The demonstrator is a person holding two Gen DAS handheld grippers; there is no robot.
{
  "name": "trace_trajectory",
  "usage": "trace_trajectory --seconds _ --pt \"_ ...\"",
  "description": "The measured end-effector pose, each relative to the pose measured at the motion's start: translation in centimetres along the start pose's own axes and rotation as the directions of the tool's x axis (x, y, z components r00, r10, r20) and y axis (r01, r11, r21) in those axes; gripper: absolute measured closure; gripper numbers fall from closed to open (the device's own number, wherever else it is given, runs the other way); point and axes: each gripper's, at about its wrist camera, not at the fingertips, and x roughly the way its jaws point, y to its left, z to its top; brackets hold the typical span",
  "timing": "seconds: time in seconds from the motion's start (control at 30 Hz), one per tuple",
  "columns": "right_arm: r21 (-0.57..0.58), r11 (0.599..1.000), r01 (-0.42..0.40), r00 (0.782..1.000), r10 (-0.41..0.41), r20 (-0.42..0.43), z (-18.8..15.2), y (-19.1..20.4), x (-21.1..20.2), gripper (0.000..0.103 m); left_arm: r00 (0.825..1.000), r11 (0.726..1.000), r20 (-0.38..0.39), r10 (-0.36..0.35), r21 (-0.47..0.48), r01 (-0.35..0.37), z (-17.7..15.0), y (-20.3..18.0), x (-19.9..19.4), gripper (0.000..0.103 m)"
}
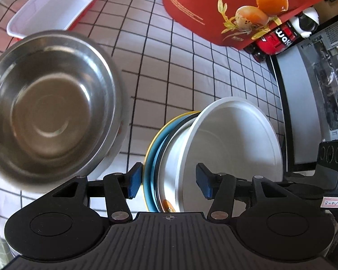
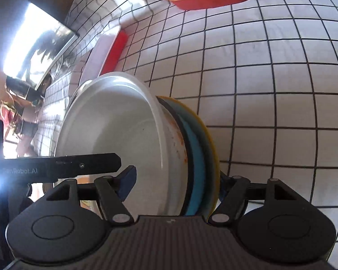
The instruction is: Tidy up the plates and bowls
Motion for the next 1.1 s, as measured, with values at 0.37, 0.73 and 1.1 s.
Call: trace_trajectory --seconds 0.37,0.73,1.1 --pt "-0.066 0.99 0.123 0.992 -0.121 0.046 0.6 1.7 -0.1 0.031 1.0 1.0 -0.017 -0.011 0.015 0.011 0.3 -0.2 0.2 0.04" --pt "0.037 0.999 0.021 1.0 -0.021 0.001 0.6 -0.4 0.6 0.031 0.999 0.997 -0.029 0.028 0.067 -0.026 0.6 -1.5 0.9 0.03" --pt "0.103 0.995 0.007 1.0 -0.007 -0.008 0.4 -2.2 0.7 0.031 0.999 0.998 -0.033 0.02 0.064 -0.018 0.5 -1.3 0.8 0.029"
